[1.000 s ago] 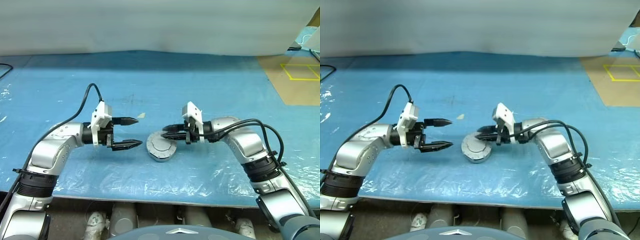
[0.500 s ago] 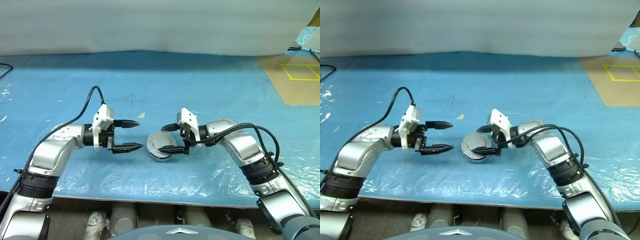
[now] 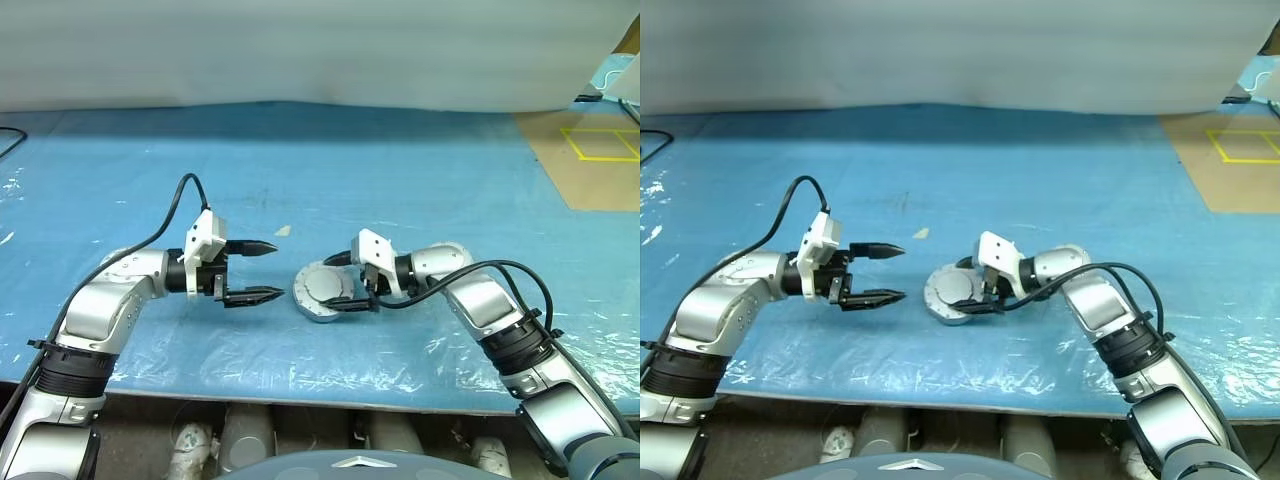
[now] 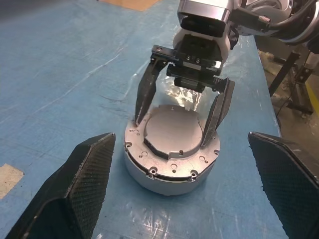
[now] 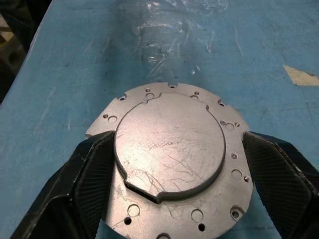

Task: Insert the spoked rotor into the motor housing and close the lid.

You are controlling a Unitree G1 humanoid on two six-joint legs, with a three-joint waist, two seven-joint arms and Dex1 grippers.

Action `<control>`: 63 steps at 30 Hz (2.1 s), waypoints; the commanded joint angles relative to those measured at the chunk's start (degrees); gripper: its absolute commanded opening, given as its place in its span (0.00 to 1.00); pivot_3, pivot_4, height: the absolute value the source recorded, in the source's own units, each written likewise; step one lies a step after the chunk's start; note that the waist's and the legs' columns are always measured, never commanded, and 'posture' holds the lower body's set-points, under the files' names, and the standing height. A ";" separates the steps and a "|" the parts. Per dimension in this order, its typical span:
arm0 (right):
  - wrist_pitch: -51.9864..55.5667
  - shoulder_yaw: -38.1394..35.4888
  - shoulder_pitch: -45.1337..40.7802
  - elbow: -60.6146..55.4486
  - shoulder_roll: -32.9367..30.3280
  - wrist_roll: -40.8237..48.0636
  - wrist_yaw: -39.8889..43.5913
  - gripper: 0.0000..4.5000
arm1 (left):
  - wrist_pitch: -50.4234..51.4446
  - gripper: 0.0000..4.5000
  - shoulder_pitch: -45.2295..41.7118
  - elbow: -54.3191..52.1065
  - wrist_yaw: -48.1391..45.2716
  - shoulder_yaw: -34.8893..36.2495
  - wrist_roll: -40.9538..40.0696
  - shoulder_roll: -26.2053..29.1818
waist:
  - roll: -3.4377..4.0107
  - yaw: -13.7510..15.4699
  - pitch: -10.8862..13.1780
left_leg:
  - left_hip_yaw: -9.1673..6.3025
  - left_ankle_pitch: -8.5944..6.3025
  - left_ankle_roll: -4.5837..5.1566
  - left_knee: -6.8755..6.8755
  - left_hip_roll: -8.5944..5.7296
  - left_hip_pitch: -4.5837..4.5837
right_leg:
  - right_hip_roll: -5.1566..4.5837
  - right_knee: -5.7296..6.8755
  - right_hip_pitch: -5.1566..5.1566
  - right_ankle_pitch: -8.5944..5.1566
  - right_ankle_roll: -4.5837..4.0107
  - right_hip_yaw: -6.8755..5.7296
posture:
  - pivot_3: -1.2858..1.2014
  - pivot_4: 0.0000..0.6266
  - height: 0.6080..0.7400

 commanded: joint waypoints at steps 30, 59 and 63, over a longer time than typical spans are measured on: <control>1.36 3.49 3.11 7.62 -0.50 -7.64 -5.38 0.66 | -3.99 1.00 0.83 1.15 -0.51 -0.54 1.57 -0.70 | -0.08 -0.03 -0.06 | -0.01 -0.02 0.00 -0.03 -0.02 0.61 | 0.00 -0.01 0.46 -0.23 0.38 0.12 | 0.52 0.24 1.00; 1.08 2.14 3.49 6.36 -1.15 -6.28 -5.96 0.66 | -13.07 0.33 0.36 7.41 3.98 -7.42 12.61 -7.15 | -0.16 0.06 -0.21 | -0.26 -0.03 0.03 -1.13 -0.48 0.97 | -0.09 -1.64 1.06 -0.30 0.50 0.16 | 0.52 0.24 1.00; 1.08 1.74 2.73 7.21 -0.67 -6.25 -6.43 0.66 | -13.91 0.33 0.50 7.81 4.50 -8.00 13.52 -7.87 | -0.16 0.02 -0.21 | -0.26 -0.03 0.03 -1.14 -0.48 0.98 | -0.09 -1.64 1.05 -0.30 0.49 0.16 | 0.52 0.24 1.00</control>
